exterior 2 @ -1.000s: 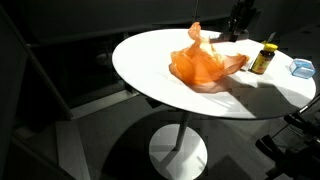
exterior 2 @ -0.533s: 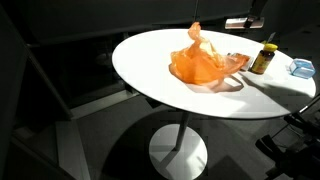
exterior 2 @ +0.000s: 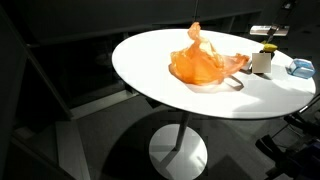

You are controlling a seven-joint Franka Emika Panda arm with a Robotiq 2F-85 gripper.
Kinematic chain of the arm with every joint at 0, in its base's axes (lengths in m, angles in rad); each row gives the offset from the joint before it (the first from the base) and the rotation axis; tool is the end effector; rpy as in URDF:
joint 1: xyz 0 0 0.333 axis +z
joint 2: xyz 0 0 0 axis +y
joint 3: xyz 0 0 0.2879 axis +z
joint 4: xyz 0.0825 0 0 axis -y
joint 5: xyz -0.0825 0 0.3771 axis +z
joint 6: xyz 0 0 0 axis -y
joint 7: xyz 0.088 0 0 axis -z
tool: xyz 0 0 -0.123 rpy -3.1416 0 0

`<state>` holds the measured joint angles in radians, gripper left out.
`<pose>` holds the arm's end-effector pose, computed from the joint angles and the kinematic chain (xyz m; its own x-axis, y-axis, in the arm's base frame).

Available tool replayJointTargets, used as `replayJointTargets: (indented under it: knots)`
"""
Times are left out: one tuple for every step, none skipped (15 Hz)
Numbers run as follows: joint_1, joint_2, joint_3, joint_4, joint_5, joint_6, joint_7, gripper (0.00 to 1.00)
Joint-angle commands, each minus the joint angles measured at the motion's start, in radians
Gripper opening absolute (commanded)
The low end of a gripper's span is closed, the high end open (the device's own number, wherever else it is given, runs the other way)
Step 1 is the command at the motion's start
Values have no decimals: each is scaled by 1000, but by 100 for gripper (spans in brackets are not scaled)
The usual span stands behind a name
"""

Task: Empty the plastic

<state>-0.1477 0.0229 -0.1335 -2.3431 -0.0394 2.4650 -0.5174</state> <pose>0.4915 -0.1424 0.2939 0.9618 0.2647 0.0705 0.2594 -0.9628 0.0754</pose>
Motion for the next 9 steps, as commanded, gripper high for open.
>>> replayJointTargets:
  knots:
    - [-24, -47, -26, -116, -8, 53, 12, 25]
    - [-30, -46, -33, -140, -6, 65, 8, 25]
    - [-35, -45, -40, -164, 0, 73, 2, 25]
    - [-39, -43, -46, -186, 5, 81, -4, 25]
    - [-43, -42, -50, -203, 6, 87, -6, 25]
    - [-46, -42, -54, -220, 5, 87, -7, 25]
    - [-48, -41, -57, -233, 4, 86, -6, 25]
    - [-50, -41, -60, -243, 2, 83, -4, 25]
    - [-50, -41, -62, -251, 3, 79, -4, 25]
